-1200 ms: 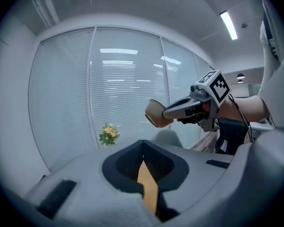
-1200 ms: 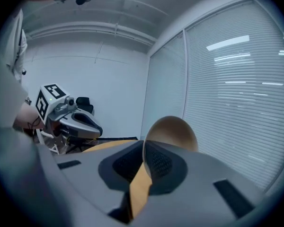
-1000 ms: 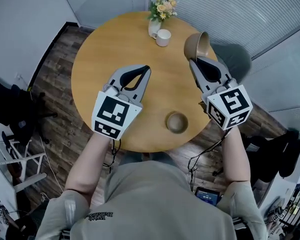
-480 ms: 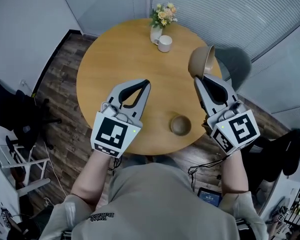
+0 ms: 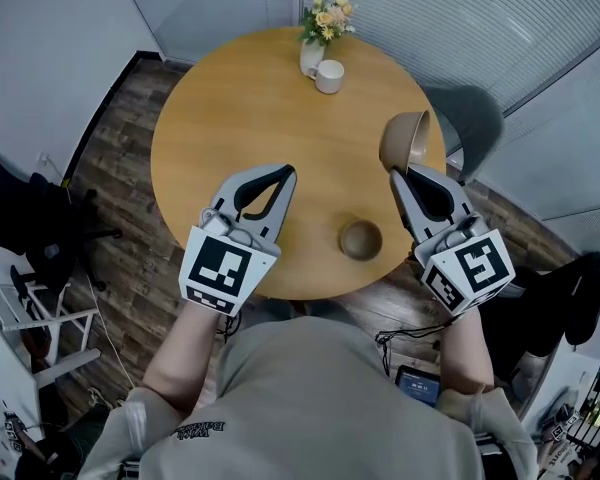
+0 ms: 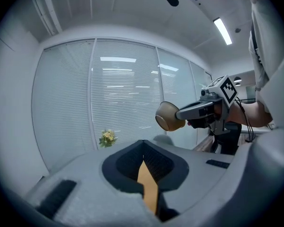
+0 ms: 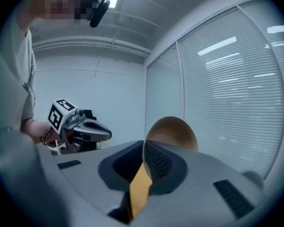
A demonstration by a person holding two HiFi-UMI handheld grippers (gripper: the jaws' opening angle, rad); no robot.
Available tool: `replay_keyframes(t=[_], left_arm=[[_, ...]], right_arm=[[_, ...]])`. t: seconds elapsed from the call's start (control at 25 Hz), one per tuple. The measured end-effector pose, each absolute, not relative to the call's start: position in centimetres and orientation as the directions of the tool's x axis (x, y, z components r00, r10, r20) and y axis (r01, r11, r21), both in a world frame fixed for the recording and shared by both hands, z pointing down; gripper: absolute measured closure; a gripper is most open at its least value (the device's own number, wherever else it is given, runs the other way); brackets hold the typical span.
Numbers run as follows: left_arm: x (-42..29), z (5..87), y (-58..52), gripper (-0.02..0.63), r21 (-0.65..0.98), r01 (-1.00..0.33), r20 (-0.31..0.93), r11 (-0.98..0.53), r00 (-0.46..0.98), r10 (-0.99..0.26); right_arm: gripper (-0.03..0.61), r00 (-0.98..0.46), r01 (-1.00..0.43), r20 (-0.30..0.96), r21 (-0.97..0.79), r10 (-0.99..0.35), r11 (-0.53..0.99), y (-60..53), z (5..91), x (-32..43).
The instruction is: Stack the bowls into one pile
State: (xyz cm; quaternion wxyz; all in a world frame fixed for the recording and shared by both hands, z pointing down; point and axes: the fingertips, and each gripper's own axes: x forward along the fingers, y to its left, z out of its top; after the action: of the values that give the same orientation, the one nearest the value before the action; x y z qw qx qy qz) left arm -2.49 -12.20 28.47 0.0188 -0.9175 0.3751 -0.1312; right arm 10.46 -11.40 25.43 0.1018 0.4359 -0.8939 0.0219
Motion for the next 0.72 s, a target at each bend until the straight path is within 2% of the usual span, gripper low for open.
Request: replay_keyframes(t=[0.16,0.72], left_arm=[[-2.4,29.2,-12.3,0.592,-0.124,-0.682,0.243,-0.720,0.683,-0.689],[-0.5,33.3,-12.7,0.594,-0.105,-0.637,0.342,-0.764,0.698,-0.629]], right_arm=[[0.543,-0.584,-0.776,0.231,0.122,-0.778,0.619,-11.2,26.2,10.4],[0.543,-0.583,-0.742,0.400,0.095,-0.708,0.664,-10.8,32.6,10.1]])
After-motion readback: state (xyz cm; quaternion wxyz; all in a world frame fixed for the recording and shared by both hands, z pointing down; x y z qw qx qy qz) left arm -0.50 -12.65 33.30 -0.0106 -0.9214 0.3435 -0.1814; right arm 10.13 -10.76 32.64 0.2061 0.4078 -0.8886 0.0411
